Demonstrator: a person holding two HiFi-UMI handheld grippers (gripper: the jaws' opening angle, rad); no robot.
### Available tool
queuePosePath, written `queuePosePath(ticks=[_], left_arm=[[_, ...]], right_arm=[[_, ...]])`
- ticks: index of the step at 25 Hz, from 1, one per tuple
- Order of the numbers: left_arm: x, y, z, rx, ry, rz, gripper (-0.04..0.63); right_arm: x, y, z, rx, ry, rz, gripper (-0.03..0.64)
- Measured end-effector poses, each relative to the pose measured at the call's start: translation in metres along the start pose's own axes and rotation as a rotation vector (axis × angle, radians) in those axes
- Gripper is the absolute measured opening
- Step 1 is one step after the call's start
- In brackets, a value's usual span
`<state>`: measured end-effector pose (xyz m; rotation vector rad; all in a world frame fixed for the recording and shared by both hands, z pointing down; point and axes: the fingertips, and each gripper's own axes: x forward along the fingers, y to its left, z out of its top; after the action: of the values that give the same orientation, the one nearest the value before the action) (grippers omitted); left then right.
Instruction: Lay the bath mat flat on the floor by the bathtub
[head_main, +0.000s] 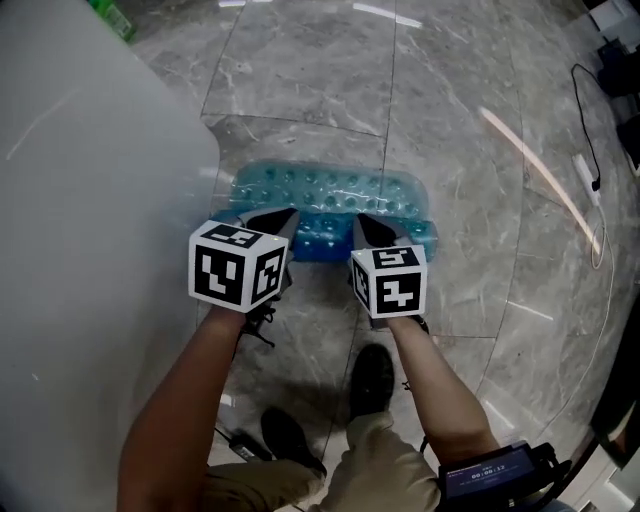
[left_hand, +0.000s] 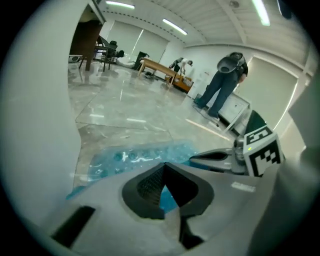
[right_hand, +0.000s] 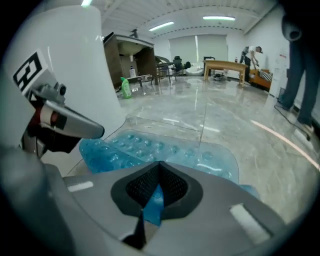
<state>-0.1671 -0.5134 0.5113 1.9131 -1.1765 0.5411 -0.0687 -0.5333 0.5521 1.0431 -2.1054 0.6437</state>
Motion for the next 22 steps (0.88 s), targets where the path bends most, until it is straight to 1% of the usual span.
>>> queuePosePath(ticks=[1, 2, 4, 6, 8, 9, 11, 13, 14, 16, 18, 20, 22], left_arm=[[-0.004, 0.002, -0.010, 0.008, 0.023, 0.029, 0.006], [-0.008, 0.002, -0.019, 0.013, 0.029, 0.052, 0.008], [-0.016, 0.003, -0.030, 0.018, 0.000, 0.094, 0.008], [-0.018, 0.004, -0.032, 0.027, -0.029, 0.126, 0.008], [-0.015, 0.004, -0.033, 0.020, -0.034, 0.139, 0.008], [-0.013, 0.004, -0.035, 0.009, -0.031, 0.137, 0.008], [-0.006, 0.004, -0.039, -0.003, -0.012, 0.129, 0.008], [0.001, 0.004, -0.051, -0.004, 0.046, 0.114, 0.008], [0.003, 0.003, -0.058, -0.008, 0.081, 0.106, 0.008], [0.004, 0.000, -0.072, -0.014, 0.126, 0.091, 0.006], [0.000, -0.005, -0.081, -0.024, 0.146, 0.084, 0.006], [-0.006, -0.009, -0.089, -0.032, 0.167, 0.078, 0.006], [-0.008, -0.013, -0.093, -0.015, 0.178, 0.068, 0.006]], right_arm=[[-0.006, 0.003, -0.006, 0.040, 0.007, -0.003, 0.005], [-0.012, 0.008, -0.011, 0.061, 0.015, -0.002, 0.005], [-0.020, 0.016, -0.016, 0.049, 0.029, 0.001, 0.005], [-0.024, 0.021, -0.020, 0.025, 0.037, 0.006, 0.006], [-0.029, 0.025, -0.030, 0.041, 0.050, 0.010, 0.005], [-0.031, 0.026, -0.037, 0.046, 0.059, 0.009, 0.006], [-0.036, 0.031, -0.050, 0.024, 0.078, 0.010, 0.006], [-0.047, 0.036, -0.057, 0.021, 0.098, 0.024, 0.006], [-0.057, 0.038, -0.056, 0.041, 0.100, 0.031, 0.006], [-0.086, 0.036, -0.050, 0.093, 0.081, 0.032, 0.006], [-0.116, 0.033, -0.044, 0.125, 0.056, 0.023, 0.006], [-0.147, 0.032, -0.037, 0.136, 0.030, 0.022, 0.006], [-0.180, 0.033, -0.030, 0.115, 0.001, 0.020, 0.006]])
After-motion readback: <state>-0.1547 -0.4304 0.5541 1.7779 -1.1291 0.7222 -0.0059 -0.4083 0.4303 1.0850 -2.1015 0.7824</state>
